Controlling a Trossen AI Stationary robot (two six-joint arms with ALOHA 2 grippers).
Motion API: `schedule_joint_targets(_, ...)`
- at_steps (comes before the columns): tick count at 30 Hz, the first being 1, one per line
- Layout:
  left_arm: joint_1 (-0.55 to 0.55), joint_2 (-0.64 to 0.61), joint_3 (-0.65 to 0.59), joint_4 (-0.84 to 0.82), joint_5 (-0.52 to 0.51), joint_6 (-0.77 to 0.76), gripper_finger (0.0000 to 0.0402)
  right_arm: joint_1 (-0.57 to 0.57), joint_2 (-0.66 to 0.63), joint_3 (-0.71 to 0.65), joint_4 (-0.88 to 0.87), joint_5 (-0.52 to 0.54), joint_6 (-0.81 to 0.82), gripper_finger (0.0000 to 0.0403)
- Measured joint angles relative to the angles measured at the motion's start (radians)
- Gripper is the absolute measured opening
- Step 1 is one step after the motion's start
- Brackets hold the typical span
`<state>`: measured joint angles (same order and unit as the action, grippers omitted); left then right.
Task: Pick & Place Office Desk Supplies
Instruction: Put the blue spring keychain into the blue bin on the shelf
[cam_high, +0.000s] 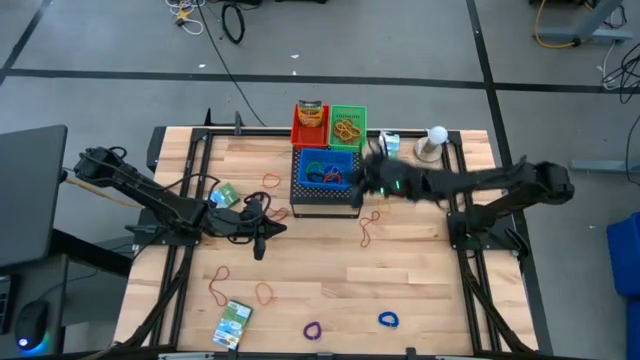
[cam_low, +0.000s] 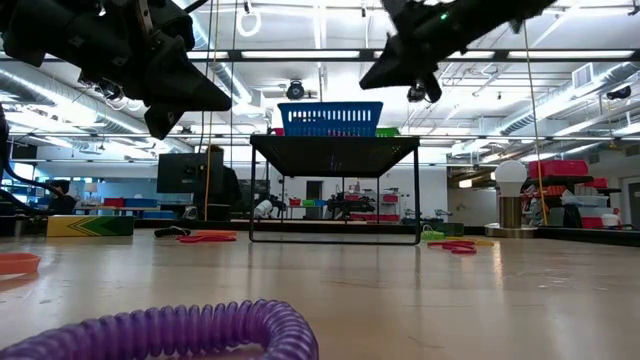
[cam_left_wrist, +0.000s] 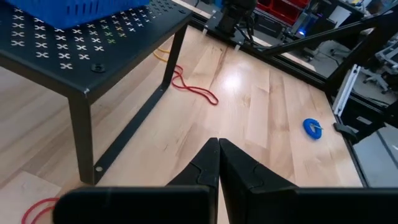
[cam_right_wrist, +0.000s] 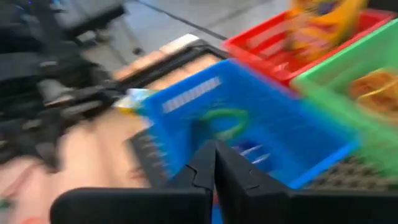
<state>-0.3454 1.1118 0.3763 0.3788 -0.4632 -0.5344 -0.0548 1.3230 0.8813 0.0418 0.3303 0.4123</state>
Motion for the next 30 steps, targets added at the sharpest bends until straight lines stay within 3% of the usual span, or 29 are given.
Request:
schedule_joint_targets(3, 0.000, 0.000, 0.000, 0.031, 0.001, -0.001, 0.0009, 0.140, -0.005, -0.074, 0.091, 0.120, 0.046, 0.0017)
schedule_joint_targets(7, 0.000, 0.000, 0.000, 0.103, 0.027, 0.003, 0.0009, 0.287, -0.005, -0.092, 0.071, 0.275, 0.109, 0.0005)
schedule_joint_targets(10, 0.032, 0.008, 0.001, 0.159, 0.024, -0.007, 0.0009, 0.357, -0.006, -0.092, 0.020, 0.323, 0.161, 0.0007)
schedule_joint_targets(13, 0.078, 0.009, 0.001, 0.175, 0.086, -0.055, 0.0009, 0.396, -0.006, -0.092, -0.028, 0.340, 0.218, 0.0010)
schedule_joint_targets(18, 0.076, 0.010, 0.001, 0.171, 0.095, -0.087, 0.0005, 0.431, -0.005, -0.092, -0.102, 0.338, 0.279, 0.0005)
schedule_joint_targets(26, 0.027, 0.022, 0.000, 0.051, 0.122, -0.041, 0.0006, 0.530, -0.005, -0.092, -0.259, 0.177, 0.424, 0.0004)
schedule_joint_targets(30, 0.026, 0.063, 0.000, 0.015, 0.206, -0.055, 0.0016, 0.617, 0.005, -0.092, -0.309, 0.130, 0.511, 0.0004)
